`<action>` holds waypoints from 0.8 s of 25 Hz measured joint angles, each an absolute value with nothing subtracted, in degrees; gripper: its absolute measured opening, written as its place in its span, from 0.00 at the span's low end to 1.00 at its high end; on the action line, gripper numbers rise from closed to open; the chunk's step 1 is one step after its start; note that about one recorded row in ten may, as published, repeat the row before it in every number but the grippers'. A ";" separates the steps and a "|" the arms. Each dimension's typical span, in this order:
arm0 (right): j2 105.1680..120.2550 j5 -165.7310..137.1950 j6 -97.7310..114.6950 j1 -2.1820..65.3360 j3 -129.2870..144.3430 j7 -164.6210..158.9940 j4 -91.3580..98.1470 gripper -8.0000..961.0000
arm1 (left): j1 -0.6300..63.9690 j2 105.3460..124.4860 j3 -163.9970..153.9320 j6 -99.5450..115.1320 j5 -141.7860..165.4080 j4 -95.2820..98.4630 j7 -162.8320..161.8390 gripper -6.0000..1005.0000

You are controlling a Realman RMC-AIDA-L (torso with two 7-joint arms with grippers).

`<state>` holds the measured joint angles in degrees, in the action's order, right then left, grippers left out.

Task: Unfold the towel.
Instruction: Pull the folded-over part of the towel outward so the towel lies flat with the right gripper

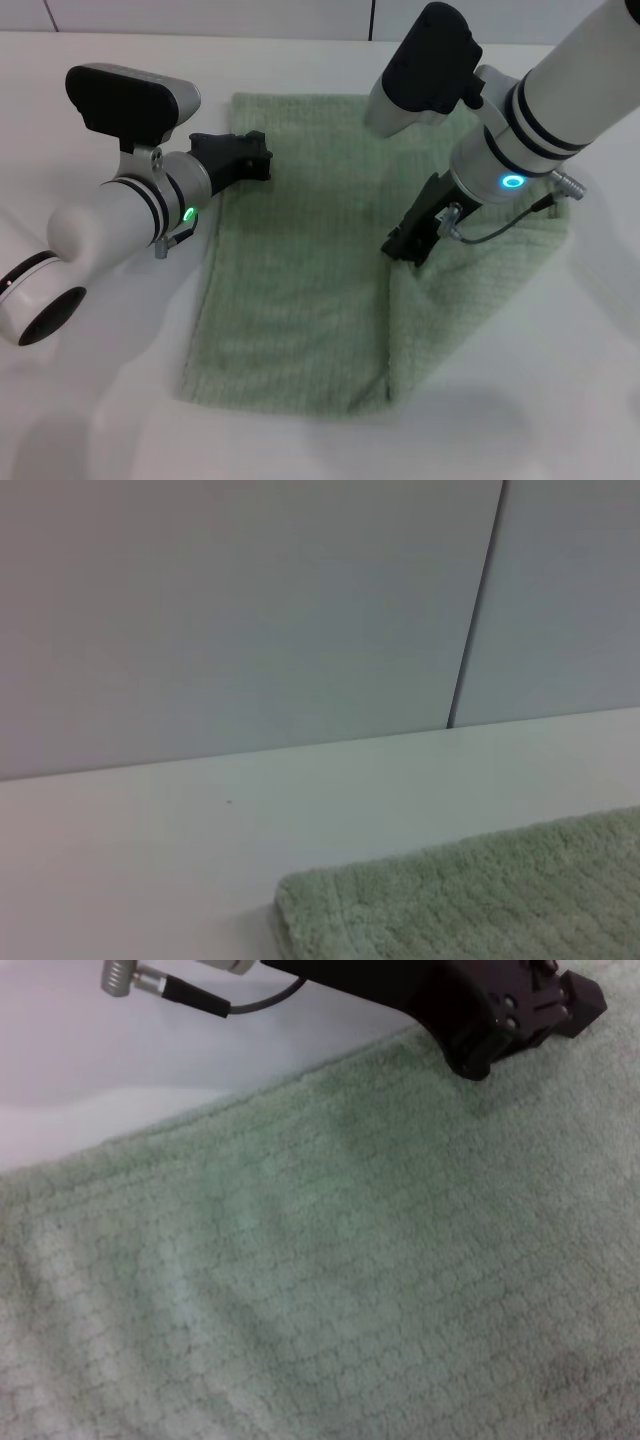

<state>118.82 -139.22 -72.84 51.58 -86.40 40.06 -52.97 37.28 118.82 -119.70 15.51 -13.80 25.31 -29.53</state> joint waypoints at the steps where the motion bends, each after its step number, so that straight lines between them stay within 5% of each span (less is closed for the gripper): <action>1: 118.82 -139.22 -72.84 51.58 -86.40 40.06 -52.97 0.06 | 37.28 118.82 -119.70 15.53 -13.80 25.31 -29.53 0.00; 20: 118.66 -141.38 -84.38 46.75 -87.11 38.26 -68.00 0.06 | 36.58 118.83 -120.48 15.64 -13.80 25.71 -29.48 0.00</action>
